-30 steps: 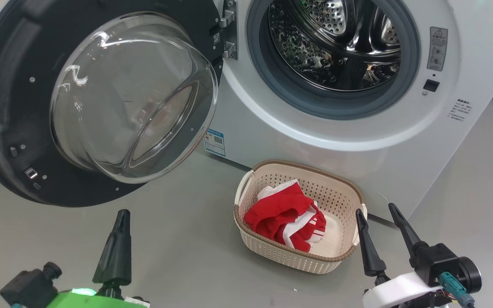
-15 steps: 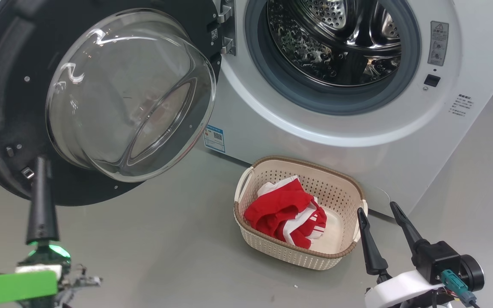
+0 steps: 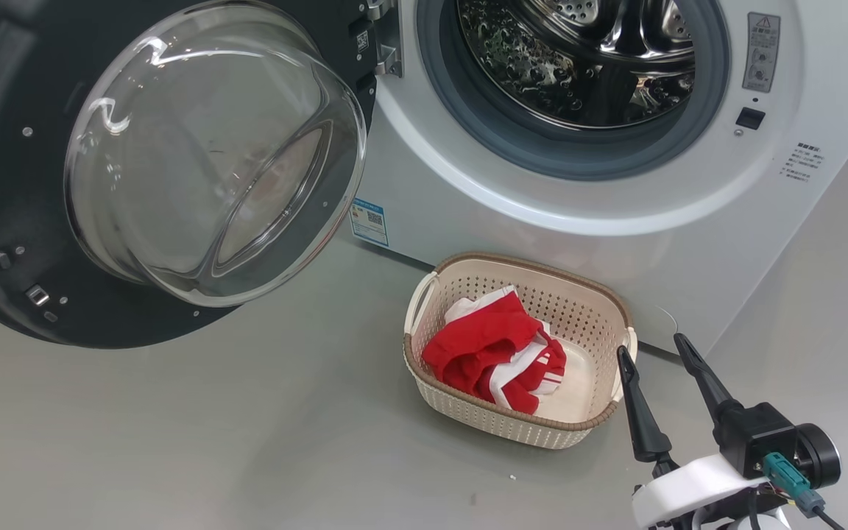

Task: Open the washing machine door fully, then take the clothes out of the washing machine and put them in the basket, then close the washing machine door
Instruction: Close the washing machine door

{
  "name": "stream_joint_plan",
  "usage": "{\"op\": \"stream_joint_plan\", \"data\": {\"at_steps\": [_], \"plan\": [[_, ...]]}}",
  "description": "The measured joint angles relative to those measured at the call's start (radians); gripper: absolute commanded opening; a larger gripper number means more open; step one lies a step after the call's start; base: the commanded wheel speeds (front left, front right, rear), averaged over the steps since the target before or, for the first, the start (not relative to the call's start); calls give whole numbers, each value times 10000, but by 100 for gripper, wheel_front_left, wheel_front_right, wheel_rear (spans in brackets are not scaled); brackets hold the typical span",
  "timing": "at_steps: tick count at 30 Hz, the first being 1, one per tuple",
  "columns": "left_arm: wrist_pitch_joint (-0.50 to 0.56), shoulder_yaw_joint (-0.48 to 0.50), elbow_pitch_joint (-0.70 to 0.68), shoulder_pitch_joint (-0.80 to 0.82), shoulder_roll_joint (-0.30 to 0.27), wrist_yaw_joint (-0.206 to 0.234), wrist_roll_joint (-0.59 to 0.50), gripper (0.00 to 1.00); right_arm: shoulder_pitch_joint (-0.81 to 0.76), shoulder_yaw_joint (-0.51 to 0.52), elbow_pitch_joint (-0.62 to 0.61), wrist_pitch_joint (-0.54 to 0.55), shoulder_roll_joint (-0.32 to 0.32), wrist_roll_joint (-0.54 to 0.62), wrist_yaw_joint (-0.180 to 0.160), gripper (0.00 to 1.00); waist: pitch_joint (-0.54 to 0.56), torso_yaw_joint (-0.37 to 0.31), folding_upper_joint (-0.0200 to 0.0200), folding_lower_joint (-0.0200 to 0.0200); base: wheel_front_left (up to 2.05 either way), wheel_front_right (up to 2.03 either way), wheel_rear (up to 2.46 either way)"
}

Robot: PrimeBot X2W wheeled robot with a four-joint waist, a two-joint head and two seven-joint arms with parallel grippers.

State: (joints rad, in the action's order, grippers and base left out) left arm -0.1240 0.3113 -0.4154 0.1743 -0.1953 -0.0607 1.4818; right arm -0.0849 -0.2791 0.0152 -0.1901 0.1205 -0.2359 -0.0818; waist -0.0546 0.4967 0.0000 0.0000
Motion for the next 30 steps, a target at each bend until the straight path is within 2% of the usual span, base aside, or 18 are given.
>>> {"op": "stream_joint_plan", "data": {"at_steps": [2, 3, 6, 10, 17, 22, 30], "plan": [[100, 343, 474, 430, -334, 211, 196, 0, 17, 4, -36, 2, 19, 6, 0, 100, -63, -23, 0, 0, 0, 0, 0], [217, 640, 1034, 834, -650, 433, 514, 0, 35, 4, -69, 54, 40, 17, 0, 100, -122, -43, 0, 0, 0, 0, 0], [362, 1014, 2132, 1322, -1097, 995, 627, 0, 108, -19, -96, 104, 58, 36, 2, 100, -194, -77, 0, 0, 0, 0, 0], [706, 1164, 3553, 1766, -1676, 1628, 759, 0, 202, -115, -161, 221, 77, 102, 8, 100, -308, -146, 0, 0, 0, 0, 0], [1358, 1139, 5622, 2272, -2336, 1716, 1089, 0, 523, -328, -267, 416, 128, 224, 150, 100, -511, -390, 0, 0, 0, 0, 0], [1908, 918, 6757, 2386, -2529, 1791, 1256, 0, 568, -336, -328, 545, 236, 280, 186, 100, -671, -612, 0, 0, 0, 0, 0], [2970, 389, 7879, 2526, -2924, 1797, 1373, 0, 779, -355, -464, 721, 349, 349, 192, 100, -933, -920, 0, 0, 0, 0, 0]]}}
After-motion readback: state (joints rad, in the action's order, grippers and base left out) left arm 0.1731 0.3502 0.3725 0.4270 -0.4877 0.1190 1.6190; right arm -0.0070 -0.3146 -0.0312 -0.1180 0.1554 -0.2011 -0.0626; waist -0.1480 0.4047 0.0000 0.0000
